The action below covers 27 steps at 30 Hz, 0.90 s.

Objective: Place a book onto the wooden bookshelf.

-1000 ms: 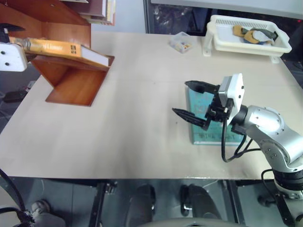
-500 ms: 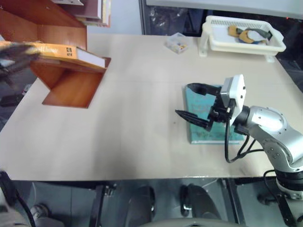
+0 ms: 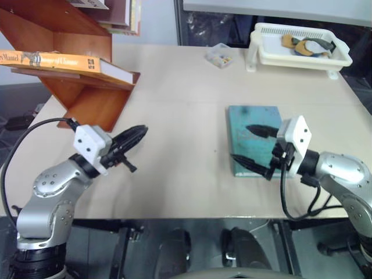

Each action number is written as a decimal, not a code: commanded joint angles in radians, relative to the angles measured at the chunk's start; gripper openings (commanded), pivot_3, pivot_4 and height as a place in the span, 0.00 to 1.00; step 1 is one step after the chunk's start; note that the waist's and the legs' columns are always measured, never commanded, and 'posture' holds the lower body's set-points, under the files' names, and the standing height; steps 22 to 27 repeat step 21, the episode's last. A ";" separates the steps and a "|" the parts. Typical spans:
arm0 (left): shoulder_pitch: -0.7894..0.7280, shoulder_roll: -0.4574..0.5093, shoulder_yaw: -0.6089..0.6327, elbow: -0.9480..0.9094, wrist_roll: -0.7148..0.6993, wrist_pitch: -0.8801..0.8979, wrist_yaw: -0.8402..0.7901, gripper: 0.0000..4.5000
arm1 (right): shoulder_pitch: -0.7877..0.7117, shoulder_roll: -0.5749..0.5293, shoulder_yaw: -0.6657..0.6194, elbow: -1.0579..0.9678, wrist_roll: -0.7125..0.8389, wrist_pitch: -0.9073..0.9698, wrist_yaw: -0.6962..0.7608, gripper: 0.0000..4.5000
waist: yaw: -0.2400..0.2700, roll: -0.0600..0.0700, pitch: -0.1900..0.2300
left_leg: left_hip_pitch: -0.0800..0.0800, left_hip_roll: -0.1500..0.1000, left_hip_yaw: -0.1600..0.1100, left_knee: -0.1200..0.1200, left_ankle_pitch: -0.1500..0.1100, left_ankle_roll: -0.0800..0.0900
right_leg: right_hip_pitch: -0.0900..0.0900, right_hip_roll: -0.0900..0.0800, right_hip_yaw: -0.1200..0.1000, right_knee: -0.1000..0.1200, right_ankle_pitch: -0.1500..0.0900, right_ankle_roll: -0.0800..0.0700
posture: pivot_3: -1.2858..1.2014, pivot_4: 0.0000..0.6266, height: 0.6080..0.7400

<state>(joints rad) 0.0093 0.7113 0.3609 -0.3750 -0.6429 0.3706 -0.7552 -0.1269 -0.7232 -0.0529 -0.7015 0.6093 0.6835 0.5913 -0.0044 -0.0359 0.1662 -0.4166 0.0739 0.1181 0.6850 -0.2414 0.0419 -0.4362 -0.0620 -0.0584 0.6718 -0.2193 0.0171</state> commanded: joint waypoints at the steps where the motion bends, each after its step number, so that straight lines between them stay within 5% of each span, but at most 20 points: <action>1: 0.064 0.059 0.093 -0.021 -0.026 0.027 -0.056 0.50 | 0.162 -0.061 -0.181 -0.125 0.021 0.028 0.011 1.00 | 0.001 0.001 0.000 | 0.000 0.000 0.000 0.000 0.000 0.000 | 0.000 -0.001 0.000 0.000 -0.001 0.000 | 0.52 0.24 1.00; 6: 0.156 0.089 0.158 -0.025 -0.010 0.045 -0.072 1.00 | 0.352 -0.095 -0.365 -0.193 0.038 0.032 0.039 1.00 | 0.002 0.001 -0.001 | 0.001 0.001 -0.001 -0.002 0.000 0.000 | 0.004 -0.001 -0.001 -0.007 -0.001 0.000 | 0.52 0.24 1.00; 16: 0.205 0.112 0.197 0.021 -0.018 0.070 -0.135 1.00 | 0.557 -0.110 -0.541 -0.148 0.000 -0.013 0.157 1.00 | 0.018 0.002 -0.001 | 0.000 0.001 -0.003 -0.003 -0.003 -0.004 | 0.004 -0.004 -0.004 -0.011 -0.001 0.000 | 0.52 0.24 1.00; 27: 0.217 0.126 0.215 0.023 -0.022 0.083 -0.171 1.00 | 0.607 -0.109 -0.560 -0.095 -0.044 -0.077 0.221 1.00 | 0.018 0.002 -0.001 | 0.000 0.001 -0.003 -0.004 -0.003 -0.004 | 0.004 -0.008 -0.005 -0.011 -0.001 0.000 | 0.52 0.24 1.00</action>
